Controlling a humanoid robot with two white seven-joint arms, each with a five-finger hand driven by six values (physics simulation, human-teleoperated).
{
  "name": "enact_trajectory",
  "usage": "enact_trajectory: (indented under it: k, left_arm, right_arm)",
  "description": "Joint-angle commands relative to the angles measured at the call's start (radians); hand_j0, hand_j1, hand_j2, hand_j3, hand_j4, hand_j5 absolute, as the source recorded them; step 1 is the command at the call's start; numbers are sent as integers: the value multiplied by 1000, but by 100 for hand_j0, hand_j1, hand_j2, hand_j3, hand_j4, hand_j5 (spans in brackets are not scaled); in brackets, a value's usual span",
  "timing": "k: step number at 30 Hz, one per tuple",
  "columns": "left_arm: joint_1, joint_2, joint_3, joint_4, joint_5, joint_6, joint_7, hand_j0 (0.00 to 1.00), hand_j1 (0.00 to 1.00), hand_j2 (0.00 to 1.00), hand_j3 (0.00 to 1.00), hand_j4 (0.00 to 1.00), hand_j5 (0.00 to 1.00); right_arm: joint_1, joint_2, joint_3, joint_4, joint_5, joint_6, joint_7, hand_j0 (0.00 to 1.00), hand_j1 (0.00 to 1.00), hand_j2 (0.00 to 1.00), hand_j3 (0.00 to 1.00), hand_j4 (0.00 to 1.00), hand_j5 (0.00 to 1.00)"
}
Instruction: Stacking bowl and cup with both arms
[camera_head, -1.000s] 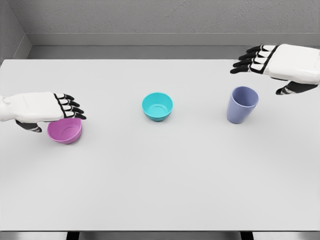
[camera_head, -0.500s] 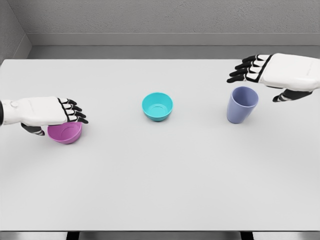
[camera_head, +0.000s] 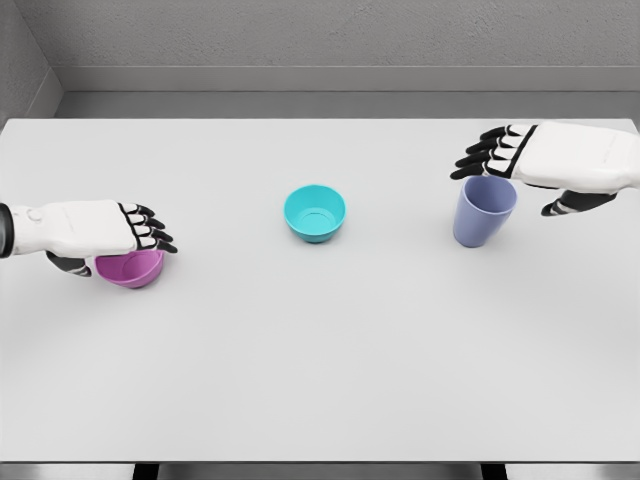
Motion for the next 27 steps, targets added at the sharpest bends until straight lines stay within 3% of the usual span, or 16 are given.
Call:
enact_trajectory:
  k: [1, 11, 27]
  left_arm:
    - [0, -6, 1, 2, -1, 2, 1, 100, 100, 100, 100, 100, 100]
    - [6, -20, 1, 23, -13, 2, -1, 100, 100, 100, 100, 100, 100]
    - [9, -39, 1, 52, -23, 2, -1, 100, 100, 100, 100, 100, 100]
  right_arm:
    - [0, 1, 16, 8, -5, 3, 0, 100, 100, 100, 100, 100, 100]
    - [-5, 23, 18, 107, 6, 3, 0, 100, 100, 100, 100, 100, 100]
    - [-28, 77, 39, 143, 51, 3, 0, 100, 100, 100, 100, 100, 100]
